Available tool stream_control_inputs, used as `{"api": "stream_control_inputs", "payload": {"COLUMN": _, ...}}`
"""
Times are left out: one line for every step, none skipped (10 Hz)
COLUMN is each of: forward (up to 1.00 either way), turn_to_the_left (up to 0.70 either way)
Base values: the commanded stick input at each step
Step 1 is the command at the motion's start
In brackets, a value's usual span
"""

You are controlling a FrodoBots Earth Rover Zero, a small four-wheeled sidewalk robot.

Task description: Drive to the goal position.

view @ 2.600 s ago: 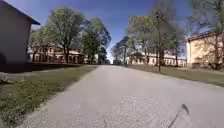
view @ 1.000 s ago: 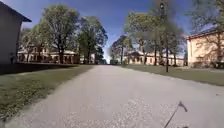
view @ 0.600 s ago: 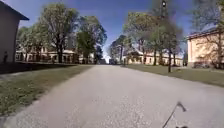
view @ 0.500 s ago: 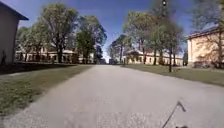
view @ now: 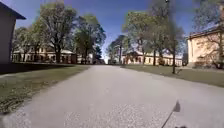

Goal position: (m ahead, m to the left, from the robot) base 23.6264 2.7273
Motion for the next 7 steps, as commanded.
{"api": "stream_control_inputs", "payload": {"forward": 1.0, "turn_to_the_left": 0.05}}
{"api": "stream_control_inputs", "payload": {"forward": 1.0, "turn_to_the_left": 0.27}}
{"api": "stream_control_inputs", "payload": {"forward": 1.0, "turn_to_the_left": 0.35}}
{"api": "stream_control_inputs", "payload": {"forward": 1.0, "turn_to_the_left": 0.18}}
{"api": "stream_control_inputs", "payload": {"forward": 1.0, "turn_to_the_left": 0.01}}
{"api": "stream_control_inputs", "payload": {"forward": 1.0, "turn_to_the_left": 0.0}}
{"api": "stream_control_inputs", "payload": {"forward": 1.0, "turn_to_the_left": 0.0}}
